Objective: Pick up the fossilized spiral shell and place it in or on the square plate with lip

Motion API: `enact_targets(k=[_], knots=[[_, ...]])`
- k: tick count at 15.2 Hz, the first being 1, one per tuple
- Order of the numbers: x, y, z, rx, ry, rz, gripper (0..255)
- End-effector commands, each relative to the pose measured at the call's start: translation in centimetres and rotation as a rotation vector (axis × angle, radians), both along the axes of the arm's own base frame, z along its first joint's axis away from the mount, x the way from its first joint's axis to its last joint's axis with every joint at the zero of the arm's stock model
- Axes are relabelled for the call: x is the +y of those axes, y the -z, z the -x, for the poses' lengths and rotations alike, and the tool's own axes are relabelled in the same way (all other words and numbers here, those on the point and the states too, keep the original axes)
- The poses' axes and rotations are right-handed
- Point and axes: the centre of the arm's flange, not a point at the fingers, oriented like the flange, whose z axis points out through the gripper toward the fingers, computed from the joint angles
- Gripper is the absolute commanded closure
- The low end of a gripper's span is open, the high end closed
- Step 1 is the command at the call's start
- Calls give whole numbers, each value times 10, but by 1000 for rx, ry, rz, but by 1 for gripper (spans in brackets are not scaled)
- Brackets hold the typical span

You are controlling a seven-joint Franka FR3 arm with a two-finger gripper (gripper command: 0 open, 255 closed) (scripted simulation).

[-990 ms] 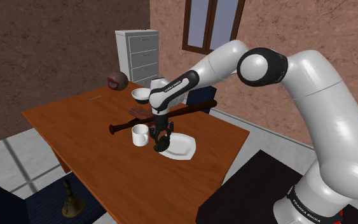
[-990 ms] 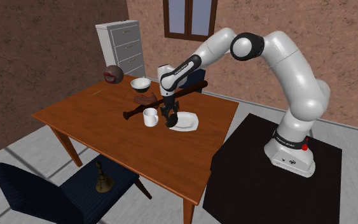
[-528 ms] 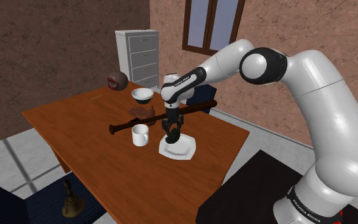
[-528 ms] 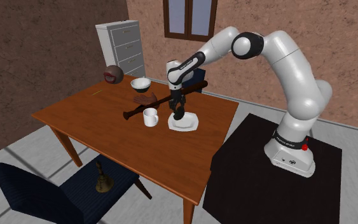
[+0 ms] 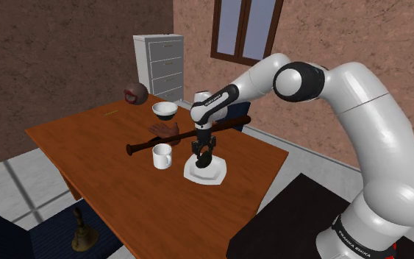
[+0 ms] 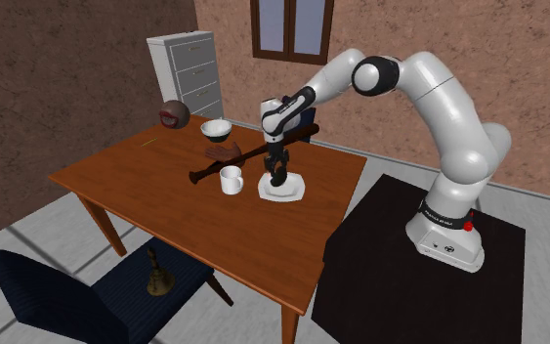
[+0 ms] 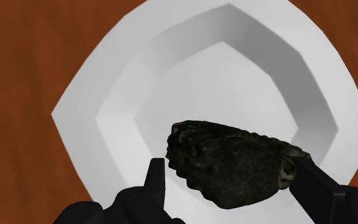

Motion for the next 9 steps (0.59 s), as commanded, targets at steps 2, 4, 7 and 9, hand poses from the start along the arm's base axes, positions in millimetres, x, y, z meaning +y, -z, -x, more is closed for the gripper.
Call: enact_targets(k=[2,4,7,9], knots=[[0,15,0,-1,0,0,255],[0,26,0,-1,0,0,255],[0,42,0,-1,0,0,255],[0,43,0,-1,0,0,255]])
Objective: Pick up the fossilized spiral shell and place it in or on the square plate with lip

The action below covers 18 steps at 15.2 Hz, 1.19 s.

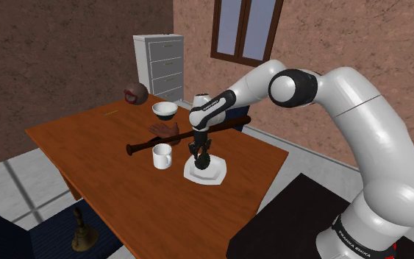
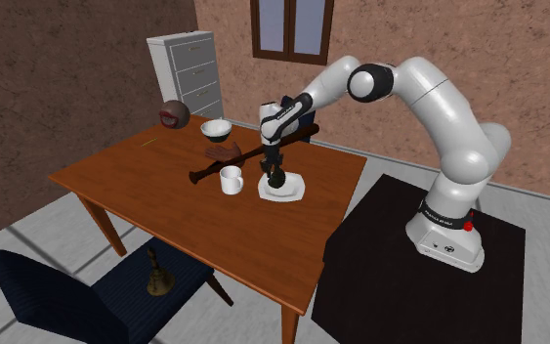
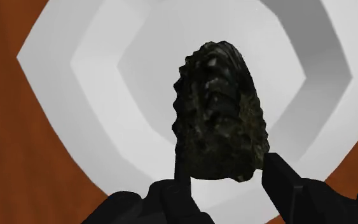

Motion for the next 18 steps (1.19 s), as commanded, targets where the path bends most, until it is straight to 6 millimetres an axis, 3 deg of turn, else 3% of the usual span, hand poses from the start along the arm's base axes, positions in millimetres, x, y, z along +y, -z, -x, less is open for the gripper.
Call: enact_targets(k=[1,6,7,10,18], knots=[[-4,25,18,105,-8,6,255],[-4,23,16,96,-7,6,255],[-4,23,16,96,-7,6,0],[17,-6,72,-158,47,15,0],[21,34,71,-158,47,15,0]])
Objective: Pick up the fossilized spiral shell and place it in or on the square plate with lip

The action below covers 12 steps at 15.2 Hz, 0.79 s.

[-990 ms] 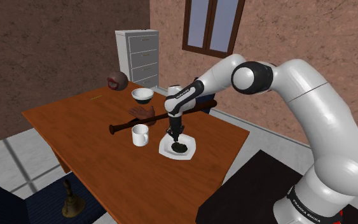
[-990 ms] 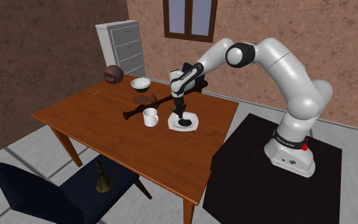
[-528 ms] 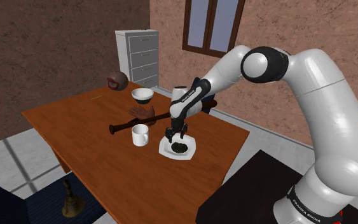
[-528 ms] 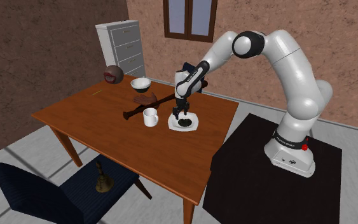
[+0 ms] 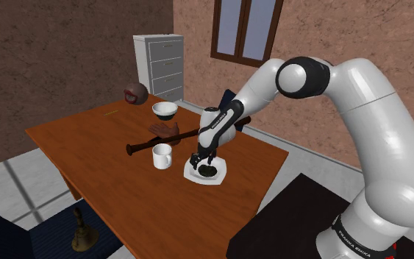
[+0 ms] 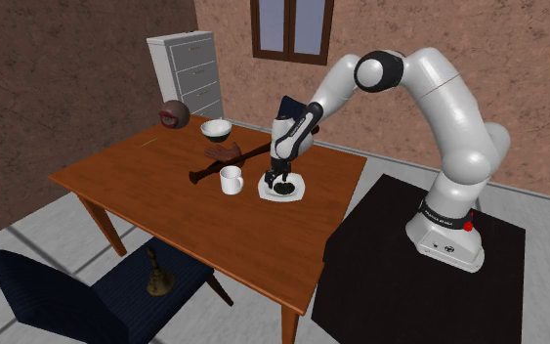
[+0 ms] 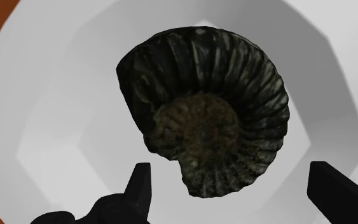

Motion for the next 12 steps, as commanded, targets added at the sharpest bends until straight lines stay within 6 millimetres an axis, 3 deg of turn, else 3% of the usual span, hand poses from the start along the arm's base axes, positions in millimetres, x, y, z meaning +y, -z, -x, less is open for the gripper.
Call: enact_targets(k=[1,7,8,12], knots=[[-1,4,-1,-1,0,0,0],[-1,4,-1,-1,0,0,0],[-1,4,-1,-1,0,0,255],[-1,4,-1,-1,0,0,255]])
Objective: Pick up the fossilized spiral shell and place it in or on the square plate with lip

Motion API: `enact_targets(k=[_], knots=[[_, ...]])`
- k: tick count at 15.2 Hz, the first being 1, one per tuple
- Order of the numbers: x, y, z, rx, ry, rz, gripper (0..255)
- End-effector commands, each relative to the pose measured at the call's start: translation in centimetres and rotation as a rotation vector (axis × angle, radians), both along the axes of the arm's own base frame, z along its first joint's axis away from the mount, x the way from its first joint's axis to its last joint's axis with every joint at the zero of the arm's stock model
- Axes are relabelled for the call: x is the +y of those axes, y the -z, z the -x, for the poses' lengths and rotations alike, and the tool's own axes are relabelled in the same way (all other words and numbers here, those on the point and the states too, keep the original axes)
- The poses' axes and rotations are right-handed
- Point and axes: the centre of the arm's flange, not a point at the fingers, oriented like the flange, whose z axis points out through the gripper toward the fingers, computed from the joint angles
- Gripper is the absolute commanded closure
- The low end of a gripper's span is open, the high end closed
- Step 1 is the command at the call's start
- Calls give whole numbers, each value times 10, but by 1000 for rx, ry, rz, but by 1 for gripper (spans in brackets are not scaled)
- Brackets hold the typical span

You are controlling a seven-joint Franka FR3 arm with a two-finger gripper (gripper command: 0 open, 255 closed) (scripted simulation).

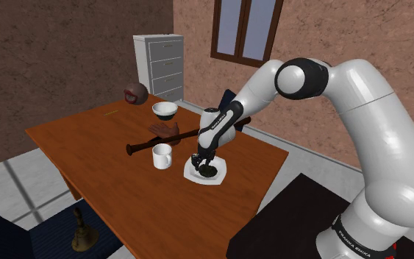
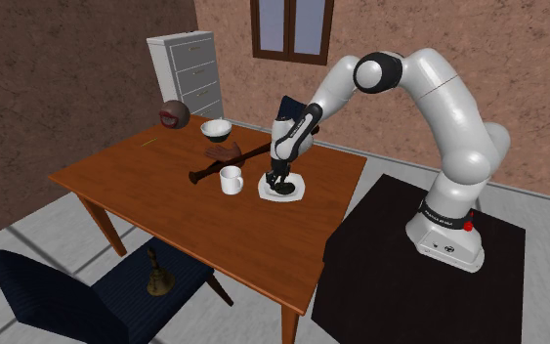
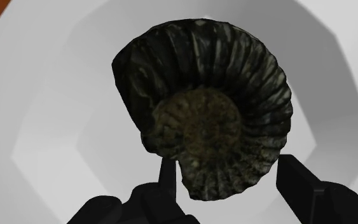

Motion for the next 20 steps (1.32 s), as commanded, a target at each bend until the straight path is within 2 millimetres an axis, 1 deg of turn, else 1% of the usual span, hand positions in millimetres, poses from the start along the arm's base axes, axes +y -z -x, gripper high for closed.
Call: enact_targets(k=[1,5,20], knots=[[0,0,0,0,0,0,255],[0,0,0,0,0,0,255],[0,-79,0,0,0,0,255]])
